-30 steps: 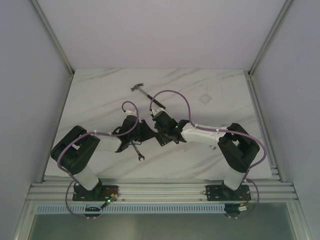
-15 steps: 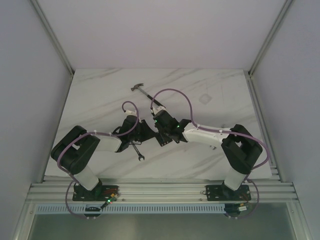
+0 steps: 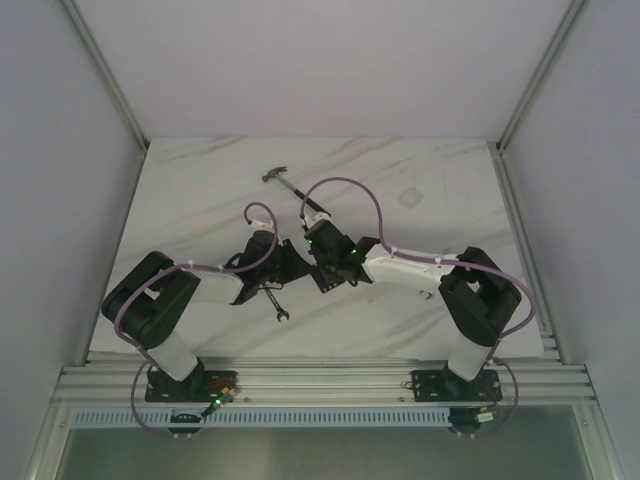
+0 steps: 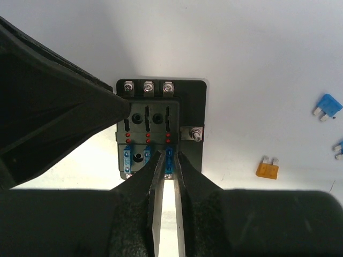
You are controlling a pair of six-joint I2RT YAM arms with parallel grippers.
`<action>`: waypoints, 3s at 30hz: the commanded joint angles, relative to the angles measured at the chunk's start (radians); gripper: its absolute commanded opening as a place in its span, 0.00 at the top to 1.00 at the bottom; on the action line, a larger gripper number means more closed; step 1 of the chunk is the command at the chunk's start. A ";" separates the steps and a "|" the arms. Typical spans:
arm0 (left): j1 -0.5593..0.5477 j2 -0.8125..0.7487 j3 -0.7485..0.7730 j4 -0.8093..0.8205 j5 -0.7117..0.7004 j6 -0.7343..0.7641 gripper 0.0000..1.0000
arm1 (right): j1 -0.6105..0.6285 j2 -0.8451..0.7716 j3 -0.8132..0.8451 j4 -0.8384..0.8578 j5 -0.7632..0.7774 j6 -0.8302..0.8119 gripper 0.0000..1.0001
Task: Snap on the fuse box
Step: Install the fuse at the fuse box base.
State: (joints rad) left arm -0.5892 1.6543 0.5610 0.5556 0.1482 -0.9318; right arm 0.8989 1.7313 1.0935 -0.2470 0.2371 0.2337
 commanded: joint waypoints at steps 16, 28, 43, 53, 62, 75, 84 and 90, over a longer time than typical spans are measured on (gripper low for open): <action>-0.004 0.009 0.006 -0.039 -0.023 -0.010 0.64 | 0.008 0.074 0.048 -0.096 -0.008 0.020 1.00; -0.005 0.007 0.003 -0.039 -0.030 -0.023 0.65 | 0.011 0.132 0.001 -0.148 -0.029 0.014 1.00; -0.014 -0.005 -0.002 -0.039 -0.037 -0.033 0.65 | 0.031 0.216 -0.017 -0.179 -0.039 0.041 1.00; -0.017 -0.040 -0.023 -0.046 -0.046 -0.038 0.65 | 0.032 0.172 0.003 -0.132 -0.077 0.043 1.00; -0.019 -0.076 -0.024 -0.065 -0.053 -0.032 0.63 | 0.031 0.019 0.077 -0.112 -0.050 0.037 0.86; -0.032 -0.093 -0.018 -0.109 -0.057 -0.027 0.58 | 0.022 0.002 0.138 -0.197 -0.043 0.068 0.69; -0.043 -0.102 -0.026 -0.147 -0.076 -0.021 0.55 | 0.004 0.051 0.151 -0.215 -0.087 0.072 0.75; -0.048 -0.090 -0.018 -0.148 -0.072 -0.022 0.55 | 0.000 0.083 0.171 -0.226 -0.101 0.069 0.78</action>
State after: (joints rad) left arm -0.6308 1.5681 0.5465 0.4351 0.0891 -0.9634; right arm 0.9028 1.7855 1.2194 -0.4477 0.1535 0.2951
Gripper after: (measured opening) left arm 0.454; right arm 0.228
